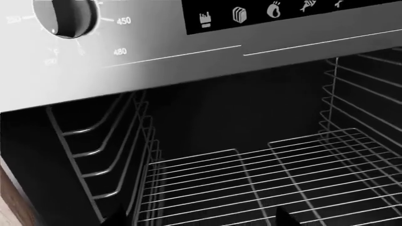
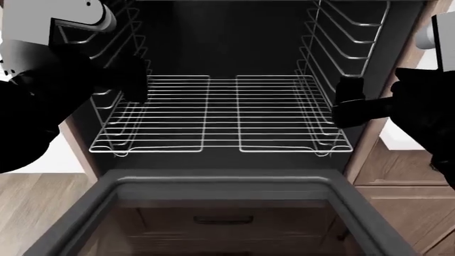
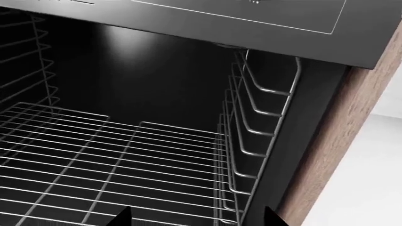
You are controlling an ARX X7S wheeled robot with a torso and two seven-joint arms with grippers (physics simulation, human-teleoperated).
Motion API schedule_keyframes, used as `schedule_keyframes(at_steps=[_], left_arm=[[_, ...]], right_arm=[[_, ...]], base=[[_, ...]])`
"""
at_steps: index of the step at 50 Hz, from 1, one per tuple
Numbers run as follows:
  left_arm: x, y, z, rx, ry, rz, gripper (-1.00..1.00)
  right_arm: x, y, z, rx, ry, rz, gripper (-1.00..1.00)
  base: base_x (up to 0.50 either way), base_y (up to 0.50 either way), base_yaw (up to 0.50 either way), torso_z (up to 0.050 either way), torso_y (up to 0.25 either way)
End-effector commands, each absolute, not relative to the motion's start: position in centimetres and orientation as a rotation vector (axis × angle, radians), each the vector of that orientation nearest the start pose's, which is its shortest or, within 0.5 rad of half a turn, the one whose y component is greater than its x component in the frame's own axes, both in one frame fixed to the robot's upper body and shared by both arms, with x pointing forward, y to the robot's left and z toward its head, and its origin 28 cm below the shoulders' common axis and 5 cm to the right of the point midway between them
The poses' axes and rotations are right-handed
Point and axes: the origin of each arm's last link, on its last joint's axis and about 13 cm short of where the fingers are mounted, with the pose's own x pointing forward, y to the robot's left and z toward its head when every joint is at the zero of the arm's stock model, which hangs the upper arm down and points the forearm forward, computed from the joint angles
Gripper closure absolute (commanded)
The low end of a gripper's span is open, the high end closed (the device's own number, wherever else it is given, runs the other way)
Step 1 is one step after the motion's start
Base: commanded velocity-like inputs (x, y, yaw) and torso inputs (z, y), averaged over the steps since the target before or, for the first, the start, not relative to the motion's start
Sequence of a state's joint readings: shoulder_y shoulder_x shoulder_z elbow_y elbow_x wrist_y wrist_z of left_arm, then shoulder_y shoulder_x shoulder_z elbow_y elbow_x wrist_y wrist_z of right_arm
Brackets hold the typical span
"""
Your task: Fully slide the oven rack out.
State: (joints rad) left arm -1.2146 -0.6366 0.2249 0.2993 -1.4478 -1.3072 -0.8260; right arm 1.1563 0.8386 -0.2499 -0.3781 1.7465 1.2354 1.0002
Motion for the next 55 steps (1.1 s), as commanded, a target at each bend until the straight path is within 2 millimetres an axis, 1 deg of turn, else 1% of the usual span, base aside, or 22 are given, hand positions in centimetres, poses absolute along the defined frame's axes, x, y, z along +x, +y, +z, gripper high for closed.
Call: schedule_keyframes(at_steps=[1,18,40,55], left_arm=[[25.9,24.9,31.3,0.141,0.118,-0.107,-1.00],[26.1,24.9,31.2,0.137,0.120,-0.111,-1.00],[25.8,25.1,31.5,0.132,0.110,-0.105,-1.00],[25.9,25.1,31.2,0.125,0.116,-0.105,-1.00]], right_arm=[[22.8,-15.9,30.8,-0.141,0.149,0.066,-1.00],[23.9,-15.3,31.1,-0.156,0.138,0.097,-1.00],[23.9,-15.0,31.6,-0.161,0.124,0.106,-1.00],[24.2,-14.8,31.2,-0.156,0.129,0.117,-1.00]], base=[[0.00,0.00,0.00,0.000,-0.225],[0.00,0.00,0.00,0.000,-0.226],[0.00,0.00,0.00,0.000,-0.188],[0.00,0.00,0.00,0.000,-0.187]])
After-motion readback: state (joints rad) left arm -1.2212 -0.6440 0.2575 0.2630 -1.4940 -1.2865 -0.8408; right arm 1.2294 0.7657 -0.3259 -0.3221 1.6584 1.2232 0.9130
